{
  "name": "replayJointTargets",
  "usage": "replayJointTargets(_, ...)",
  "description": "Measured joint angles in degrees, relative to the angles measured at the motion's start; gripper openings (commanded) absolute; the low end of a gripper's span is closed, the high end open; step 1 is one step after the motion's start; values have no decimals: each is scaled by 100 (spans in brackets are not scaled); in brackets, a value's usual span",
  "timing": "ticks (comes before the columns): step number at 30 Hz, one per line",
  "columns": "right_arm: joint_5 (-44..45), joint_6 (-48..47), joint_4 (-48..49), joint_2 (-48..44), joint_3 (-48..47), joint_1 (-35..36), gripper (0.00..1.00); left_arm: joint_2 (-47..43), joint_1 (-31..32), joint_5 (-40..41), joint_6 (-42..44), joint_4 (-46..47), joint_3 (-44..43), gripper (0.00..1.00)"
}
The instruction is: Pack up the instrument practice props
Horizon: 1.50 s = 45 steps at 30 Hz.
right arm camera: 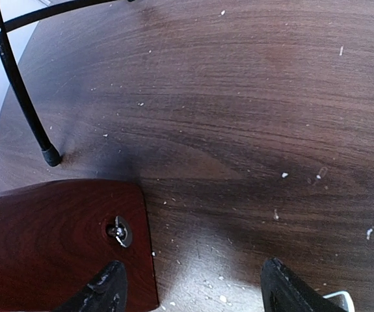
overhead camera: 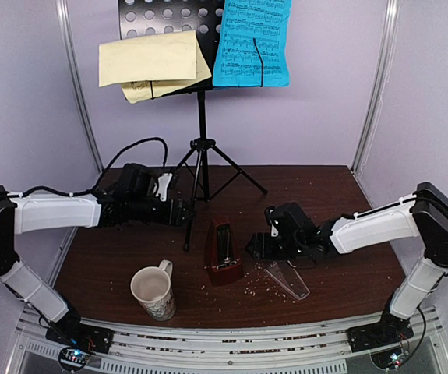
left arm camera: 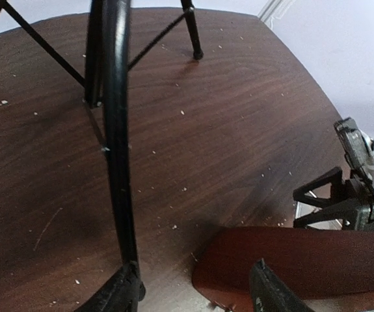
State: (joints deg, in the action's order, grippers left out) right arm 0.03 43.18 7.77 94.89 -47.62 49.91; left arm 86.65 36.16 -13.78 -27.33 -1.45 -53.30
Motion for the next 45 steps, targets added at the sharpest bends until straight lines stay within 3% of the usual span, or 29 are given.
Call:
replayJointTargets(6,-57,-79,66,125,-44,11,72,4,304,-151,87,-343,24,49)
replayJointTargets(18,-74,-133,188,151,-81,11,73,667,448,-455,90,-417,-63,45)
replayJointTargets(29,-70,-140,203,2,229,11,73,1244,546,-654,28,142,-391,45)
replayJointTargets(38,17,-133,175,-754,680,22,75,1810,603,-859,-63,638,-852,45)
replayJointTargets(45,166,-144,138,-1108,817,22,76,1639,660,-332,-17,605,-828,56)
